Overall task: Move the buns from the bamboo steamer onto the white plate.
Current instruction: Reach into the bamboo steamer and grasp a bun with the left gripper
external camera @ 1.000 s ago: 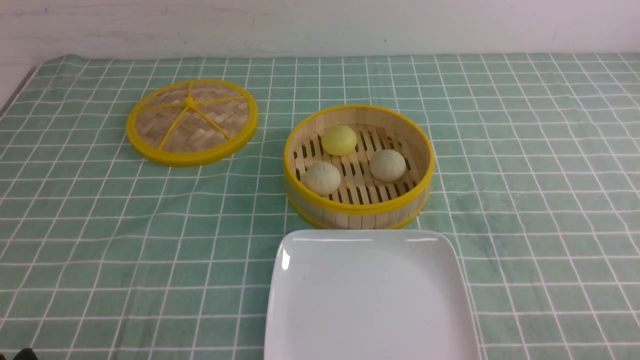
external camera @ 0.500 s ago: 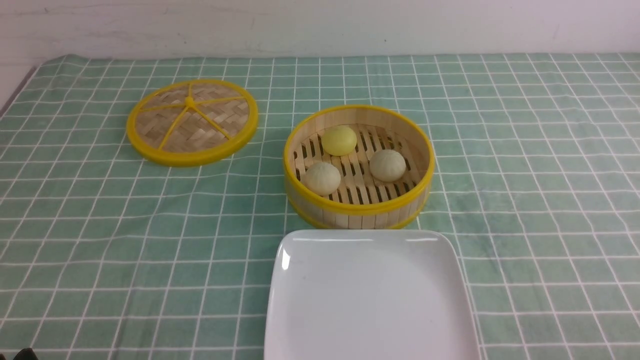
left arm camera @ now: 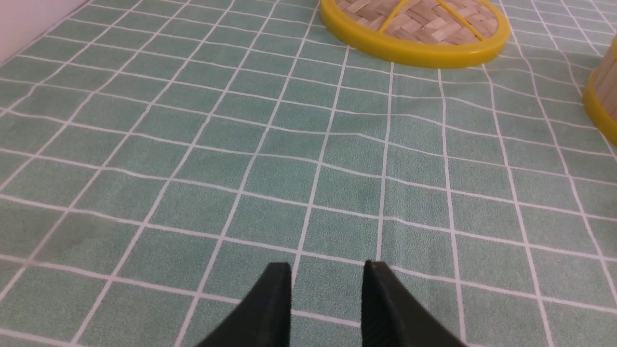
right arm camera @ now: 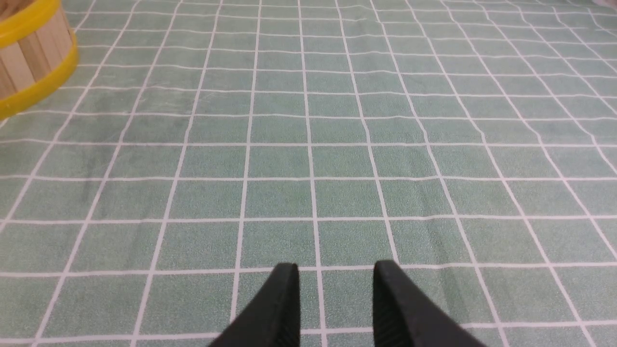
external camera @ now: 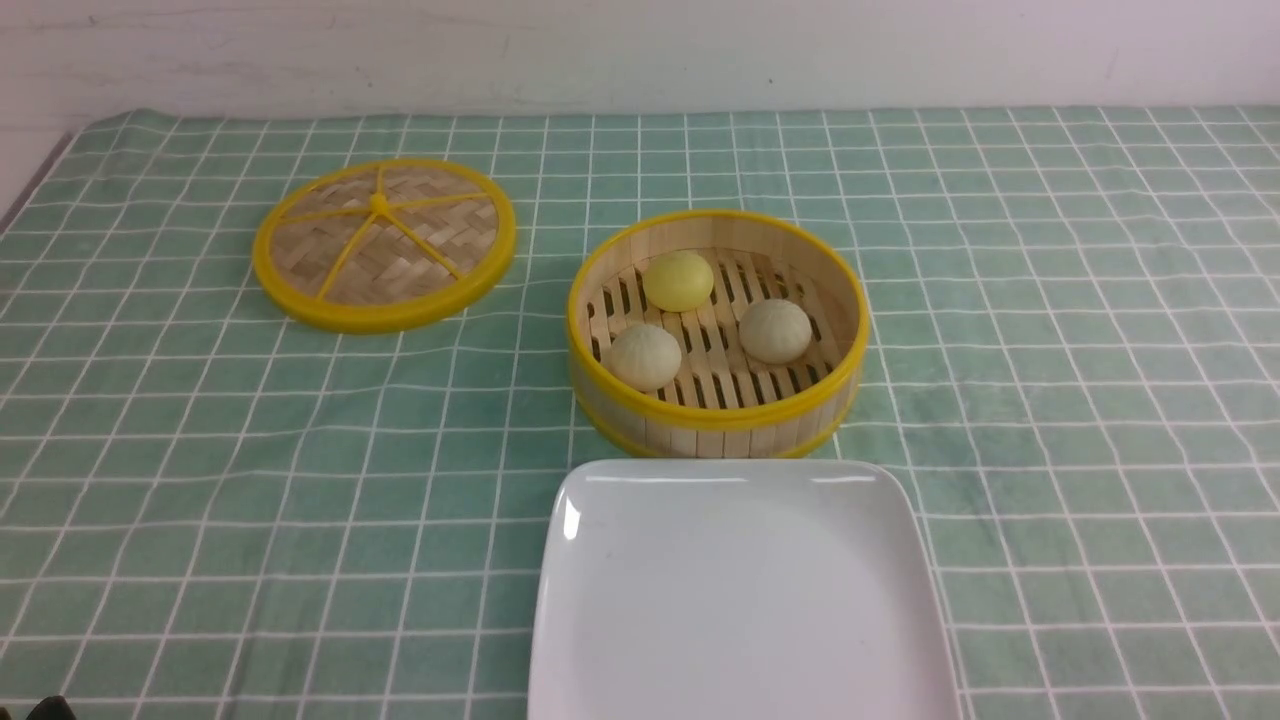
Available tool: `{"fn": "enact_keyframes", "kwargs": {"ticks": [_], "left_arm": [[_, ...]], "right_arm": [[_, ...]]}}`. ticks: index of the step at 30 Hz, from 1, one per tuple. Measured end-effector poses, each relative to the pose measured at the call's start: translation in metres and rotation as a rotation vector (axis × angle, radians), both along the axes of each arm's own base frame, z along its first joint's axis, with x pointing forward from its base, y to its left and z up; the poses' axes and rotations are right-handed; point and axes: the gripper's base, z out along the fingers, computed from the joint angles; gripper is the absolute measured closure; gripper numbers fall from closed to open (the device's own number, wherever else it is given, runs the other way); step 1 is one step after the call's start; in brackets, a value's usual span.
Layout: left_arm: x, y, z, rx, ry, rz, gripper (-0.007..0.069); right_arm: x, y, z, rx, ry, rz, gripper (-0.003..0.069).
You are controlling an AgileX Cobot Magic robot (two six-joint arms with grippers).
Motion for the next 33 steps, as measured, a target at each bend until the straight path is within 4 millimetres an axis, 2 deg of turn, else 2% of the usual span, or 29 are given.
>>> {"fn": "enact_keyframes", "kwargs": {"ticks": [4, 6, 11, 13, 16, 21, 23, 24, 25, 27, 28, 30, 33], "left_arm": [[0.000, 0.001, 0.001, 0.026, -0.013, 0.003, 0.0384], [0.001, 0.000, 0.002, -0.023, -0.021, 0.009, 0.0384], [0.001, -0.010, 0.003, -0.640, -0.042, 0.073, 0.0384], [0.001, -0.012, 0.004, -0.823, -0.034, 0.098, 0.0384], [0.001, -0.014, 0.004, -0.943, -0.029, 0.118, 0.0384], [0.002, -0.013, 0.008, -0.996, -0.066, 0.119, 0.0400], [-0.001, -0.013, 0.030, -0.939, -0.115, 0.076, 0.0440], [-0.001, -0.013, 0.033, -0.921, -0.123, 0.068, 0.0446], [-0.007, -0.013, 0.062, -0.824, -0.203, 0.016, 0.0492], [-0.015, -0.012, 0.101, -0.685, -0.269, -0.029, 0.0562], [-0.016, -0.012, 0.114, -0.633, -0.260, -0.036, 0.0589], [-0.009, -0.014, 0.136, -0.530, -0.137, -0.035, 0.0617], [0.020, -0.017, 0.144, -0.413, 0.207, -0.029, 0.0623]], "right_arm": [[0.000, 0.000, 0.001, 0.012, -0.013, -0.001, 0.0419], [0.001, 0.002, 0.002, 0.099, -0.030, -0.010, 0.0419], [0.002, 0.015, 0.005, 0.915, -0.072, -0.088, 0.0419], [0.002, 0.018, 0.006, 1.047, -0.067, -0.098, 0.0419], [0.002, 0.019, 0.007, 1.112, -0.070, -0.101, 0.0419], [0.003, 0.017, 0.011, 1.133, -0.114, -0.099, 0.0429], [0.001, 0.016, 0.032, 1.100, -0.193, -0.062, 0.0460], [0.001, 0.016, 0.035, 1.085, -0.203, -0.055, 0.0468], [-0.003, 0.015, 0.060, 0.995, -0.291, -0.006, 0.0508], [-0.009, 0.014, 0.092, 0.808, -0.364, 0.043, 0.0565], [-0.010, 0.014, 0.108, 0.705, -0.373, 0.060, 0.0600], [-0.008, 0.016, 0.133, 0.539, -0.315, 0.083, 0.0653], [0.014, 0.017, 0.147, 0.369, -0.043, 0.098, 0.0669]]}}
